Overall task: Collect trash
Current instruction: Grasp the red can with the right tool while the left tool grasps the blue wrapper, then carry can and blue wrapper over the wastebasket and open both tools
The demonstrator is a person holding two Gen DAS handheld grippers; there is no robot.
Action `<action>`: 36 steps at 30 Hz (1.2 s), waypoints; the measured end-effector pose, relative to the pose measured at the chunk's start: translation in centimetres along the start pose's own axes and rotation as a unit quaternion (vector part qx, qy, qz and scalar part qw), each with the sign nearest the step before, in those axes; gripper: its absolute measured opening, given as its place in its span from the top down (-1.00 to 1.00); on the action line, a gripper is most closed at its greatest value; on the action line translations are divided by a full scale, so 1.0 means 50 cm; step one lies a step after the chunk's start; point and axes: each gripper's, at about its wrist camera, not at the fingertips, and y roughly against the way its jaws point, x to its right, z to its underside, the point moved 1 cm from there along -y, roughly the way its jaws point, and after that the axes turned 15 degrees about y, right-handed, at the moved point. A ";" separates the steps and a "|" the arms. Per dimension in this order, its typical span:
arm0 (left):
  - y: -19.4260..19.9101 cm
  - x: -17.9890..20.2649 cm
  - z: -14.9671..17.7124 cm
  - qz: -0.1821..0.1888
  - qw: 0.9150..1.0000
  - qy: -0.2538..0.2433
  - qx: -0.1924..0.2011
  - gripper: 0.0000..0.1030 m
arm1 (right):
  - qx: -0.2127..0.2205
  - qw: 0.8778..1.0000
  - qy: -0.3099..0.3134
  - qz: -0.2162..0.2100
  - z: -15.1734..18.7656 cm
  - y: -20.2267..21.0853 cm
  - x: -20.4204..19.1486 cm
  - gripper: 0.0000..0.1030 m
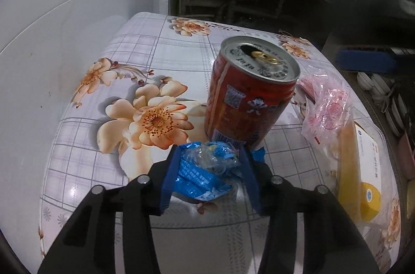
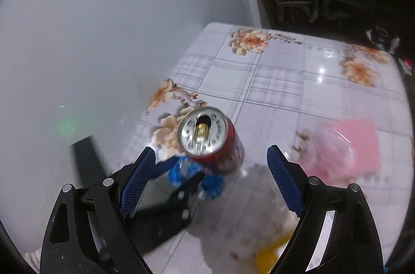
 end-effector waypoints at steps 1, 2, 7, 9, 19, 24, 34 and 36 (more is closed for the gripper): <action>-0.001 -0.005 0.001 0.000 1.000 0.008 -0.002 0.20 | -0.007 1.000 0.003 -0.003 -0.005 -0.016 0.001 -0.63; 0.000 -0.014 0.001 0.006 1.000 0.021 -0.004 0.22 | -0.008 1.000 -0.006 -0.017 -0.013 -0.034 0.005 -0.63; 0.004 -0.026 0.005 0.010 1.000 0.030 0.000 0.32 | -0.033 0.999 -0.003 -0.009 -0.035 -0.092 0.010 -0.63; 0.007 -0.028 0.008 0.011 0.999 0.037 0.003 0.35 | -0.043 0.999 0.001 -0.008 -0.039 -0.108 0.008 -0.59; 0.022 -0.053 0.021 0.013 0.998 0.059 0.010 0.50 | -0.054 0.998 0.015 0.012 -0.031 -0.133 -0.002 -0.28; 0.039 -0.061 0.022 0.012 0.997 0.071 0.007 0.54 | -0.051 0.998 0.012 0.029 -0.018 -0.111 -0.006 -0.27; 0.156 -0.088 0.062 0.035 0.995 0.096 0.021 0.56 | -0.004 0.999 -0.024 0.026 0.055 0.023 -0.019 -0.26; 0.182 -0.091 0.070 0.040 0.994 0.100 0.027 0.56 | 0.009 0.999 -0.034 0.024 0.074 0.057 -0.023 -0.26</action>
